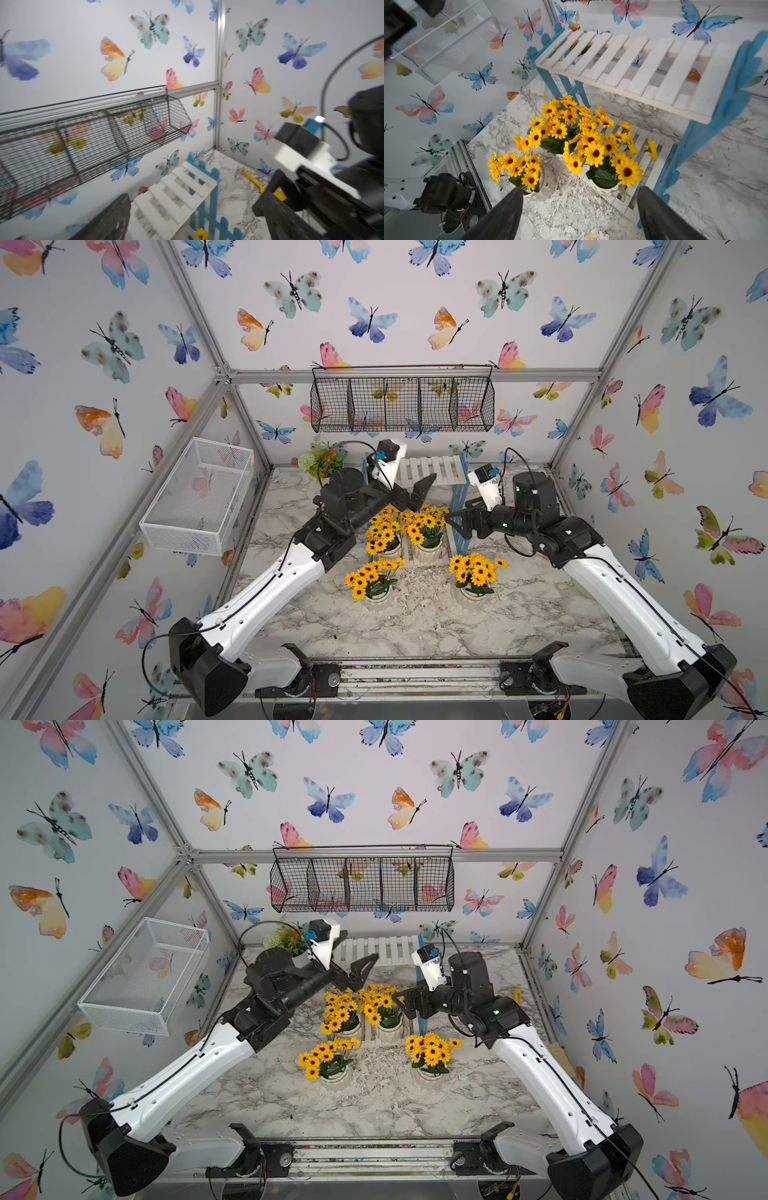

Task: Take the sunflower pots off the shelves
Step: Pick up the sunflower pot from the shelf.

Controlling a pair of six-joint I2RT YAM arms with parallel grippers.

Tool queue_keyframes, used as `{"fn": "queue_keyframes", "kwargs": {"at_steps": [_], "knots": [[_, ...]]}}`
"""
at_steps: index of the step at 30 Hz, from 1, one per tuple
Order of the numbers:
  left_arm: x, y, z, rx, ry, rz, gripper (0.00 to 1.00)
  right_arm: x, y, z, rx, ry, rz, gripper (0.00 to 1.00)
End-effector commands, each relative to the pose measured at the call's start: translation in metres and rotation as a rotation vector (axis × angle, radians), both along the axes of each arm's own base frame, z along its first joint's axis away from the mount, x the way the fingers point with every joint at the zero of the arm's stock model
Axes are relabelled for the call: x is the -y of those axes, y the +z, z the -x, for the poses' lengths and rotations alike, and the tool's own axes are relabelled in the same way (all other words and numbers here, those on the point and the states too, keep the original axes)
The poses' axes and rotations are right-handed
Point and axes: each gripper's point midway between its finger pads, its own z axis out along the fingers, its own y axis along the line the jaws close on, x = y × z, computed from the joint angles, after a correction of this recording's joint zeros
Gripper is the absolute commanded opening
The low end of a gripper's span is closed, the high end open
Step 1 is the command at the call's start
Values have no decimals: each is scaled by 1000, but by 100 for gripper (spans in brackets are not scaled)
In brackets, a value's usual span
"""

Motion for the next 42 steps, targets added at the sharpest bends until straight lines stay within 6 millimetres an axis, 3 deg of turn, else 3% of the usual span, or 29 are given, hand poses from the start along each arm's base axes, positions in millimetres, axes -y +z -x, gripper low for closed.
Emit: {"fn": "queue_keyframes", "kwargs": {"at_steps": [1, 3, 11, 16, 21, 27, 35, 42], "knots": [[-50, 8, -7, -116, 49, 115, 99, -10, -7, 9, 5, 5, 103, 87], [-71, -1, -21, -148, 169, 60, 99, -25, -22, 18, -15, 41, 173, 87], [-109, -46, -47, -277, 435, -119, 99, -45, -62, 32, -85, 98, 315, 82], [-124, -66, -47, -311, 471, -138, 100, -54, -90, 44, -137, 127, 383, 80], [-147, -85, -50, -382, 457, -60, 100, -58, -105, 43, -155, 130, 389, 77], [-161, -87, -46, -380, 456, -24, 100, -63, -132, 45, -209, 171, 430, 70], [-166, -80, -30, -343, 371, 16, 98, -66, -148, 33, -208, 155, 482, 65], [-181, -81, -34, -353, 388, 71, 98, -68, -151, 15, -207, 137, 472, 63]]}}
